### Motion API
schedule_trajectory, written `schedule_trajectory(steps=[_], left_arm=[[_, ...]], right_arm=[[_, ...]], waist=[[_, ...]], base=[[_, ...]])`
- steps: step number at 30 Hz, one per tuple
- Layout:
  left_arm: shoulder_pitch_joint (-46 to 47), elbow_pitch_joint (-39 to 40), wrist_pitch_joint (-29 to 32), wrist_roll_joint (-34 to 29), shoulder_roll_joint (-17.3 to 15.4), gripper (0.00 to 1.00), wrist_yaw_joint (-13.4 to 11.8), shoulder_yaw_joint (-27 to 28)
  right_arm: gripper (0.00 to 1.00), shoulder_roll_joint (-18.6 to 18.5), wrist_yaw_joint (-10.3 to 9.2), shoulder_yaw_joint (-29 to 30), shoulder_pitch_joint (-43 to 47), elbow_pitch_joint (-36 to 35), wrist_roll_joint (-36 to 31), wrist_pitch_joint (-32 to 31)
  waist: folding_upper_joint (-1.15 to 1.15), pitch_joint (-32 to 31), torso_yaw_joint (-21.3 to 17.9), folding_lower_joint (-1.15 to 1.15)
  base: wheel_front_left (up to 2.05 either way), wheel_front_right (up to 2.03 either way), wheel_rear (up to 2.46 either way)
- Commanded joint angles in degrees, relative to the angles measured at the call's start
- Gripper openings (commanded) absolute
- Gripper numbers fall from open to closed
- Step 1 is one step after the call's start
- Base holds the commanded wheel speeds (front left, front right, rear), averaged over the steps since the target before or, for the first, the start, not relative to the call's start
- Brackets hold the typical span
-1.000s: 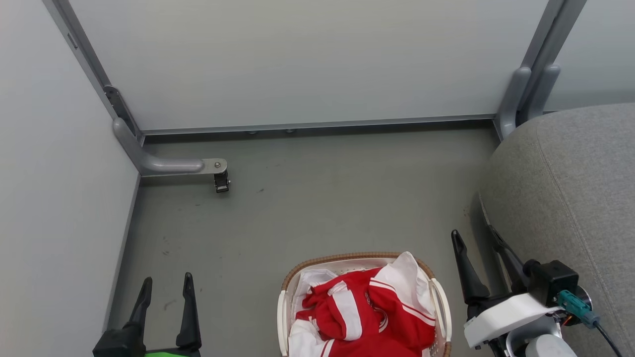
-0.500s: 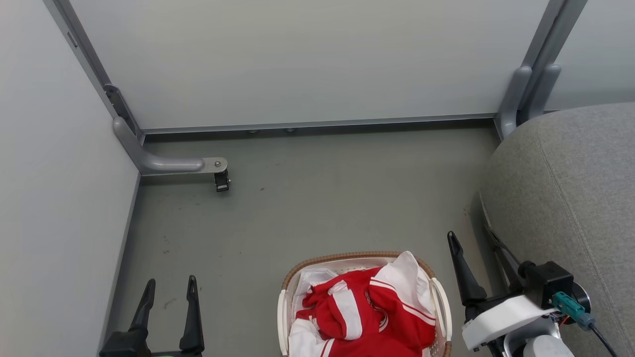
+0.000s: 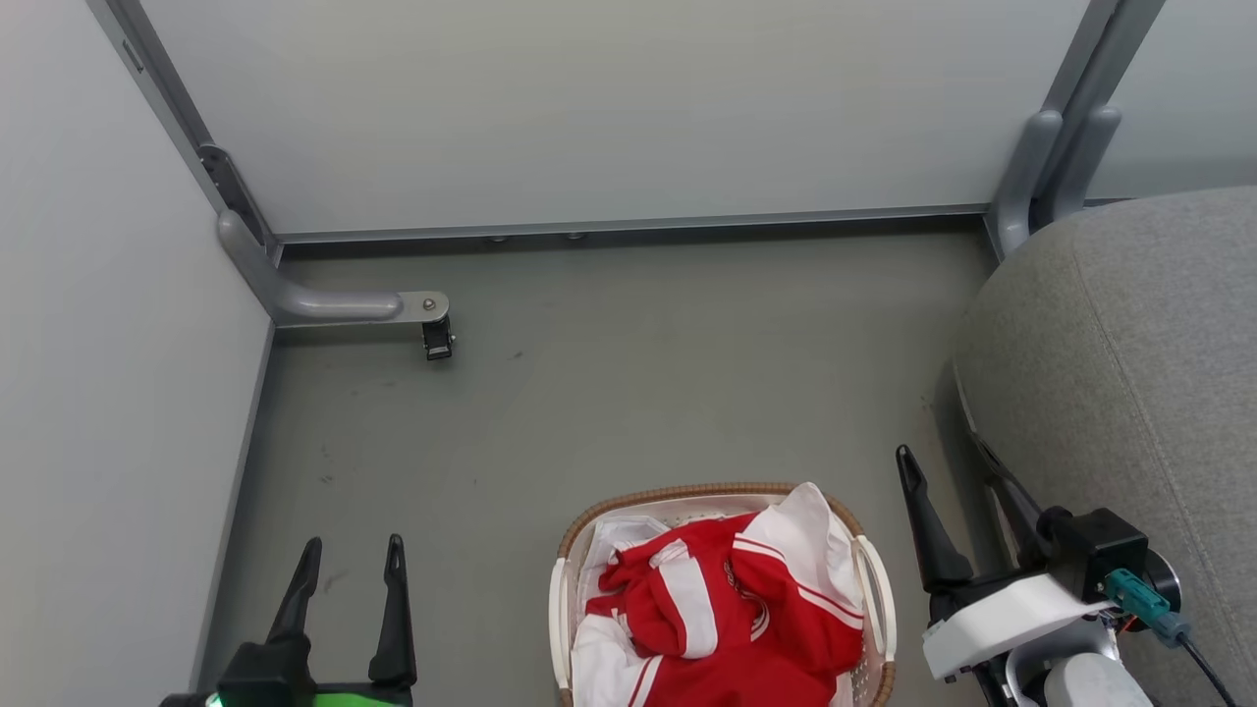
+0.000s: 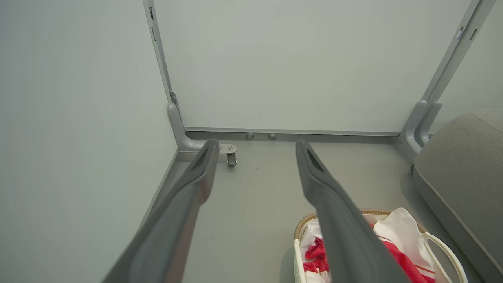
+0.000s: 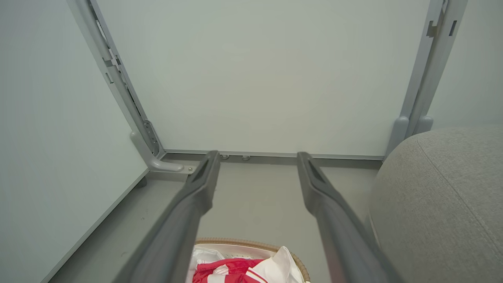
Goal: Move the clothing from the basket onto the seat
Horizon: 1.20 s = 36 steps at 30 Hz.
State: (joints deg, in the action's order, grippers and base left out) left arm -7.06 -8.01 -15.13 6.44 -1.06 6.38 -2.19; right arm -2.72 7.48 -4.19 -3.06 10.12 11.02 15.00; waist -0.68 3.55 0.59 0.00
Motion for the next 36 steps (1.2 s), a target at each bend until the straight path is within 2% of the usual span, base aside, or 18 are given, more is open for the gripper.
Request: schedule_trajectory(steps=[1, 10, 15, 23, 30, 36], left_arm=[[1.89, 0.16, -0.06, -1.31, -0.37, 1.0, 0.22, -0.39], [12.05, -0.97, -0.06, -5.13, -1.01, 1.0, 0.95, -5.2], [21.2, -4.03, -0.05, -5.85, -1.9, 1.0, 1.14, -11.28], [34.25, -17.68, -0.04, -4.34, -3.41, 1.0, 1.14, -24.35], [41.88, -30.39, -0.05, -1.79, -3.14, 1.0, 1.08, -36.73], [45.67, -37.51, -0.05, 0.8, -2.67, 1.0, 1.08, -46.07]], right_arm=[[1.0, -0.3, 0.02, 0.34, -0.85, -0.37, -0.5, 0.28], [1.0, -0.34, 0.01, 5.55, -6.45, -3.67, -3.38, 0.27], [1.0, -0.29, 0.01, 10.68, -11.61, -6.34, -3.8, 0.27], [1.0, -0.25, 0.01, 16.21, -18.9, -10.24, -2.92, 0.21], [1.0, -0.25, 0.01, 17.31, -22.0, -12.99, -1.47, 0.21], [1.0, -0.24, 0.01, 17.58, -22.99, -13.86, -0.37, 0.21]], waist=[[0.68, 1.56, 0.21, 0.0], [0.68, 11.64, -0.14, 0.0], [0.68, 19.93, -0.86, 0.0], [0.68, 30.97, -2.52, 0.0], [0.68, 37.99, -4.21, 0.0], [0.68, 42.09, -5.01, 0.0]], base=[[0.0, 0.0, 0.0], [0.0, 0.0, 0.0], [0.0, 0.0, 0.0], [0.0, 0.0, 0.0], [0.0, 0.0, 0.0], [0.0, 0.0, 0.0]])
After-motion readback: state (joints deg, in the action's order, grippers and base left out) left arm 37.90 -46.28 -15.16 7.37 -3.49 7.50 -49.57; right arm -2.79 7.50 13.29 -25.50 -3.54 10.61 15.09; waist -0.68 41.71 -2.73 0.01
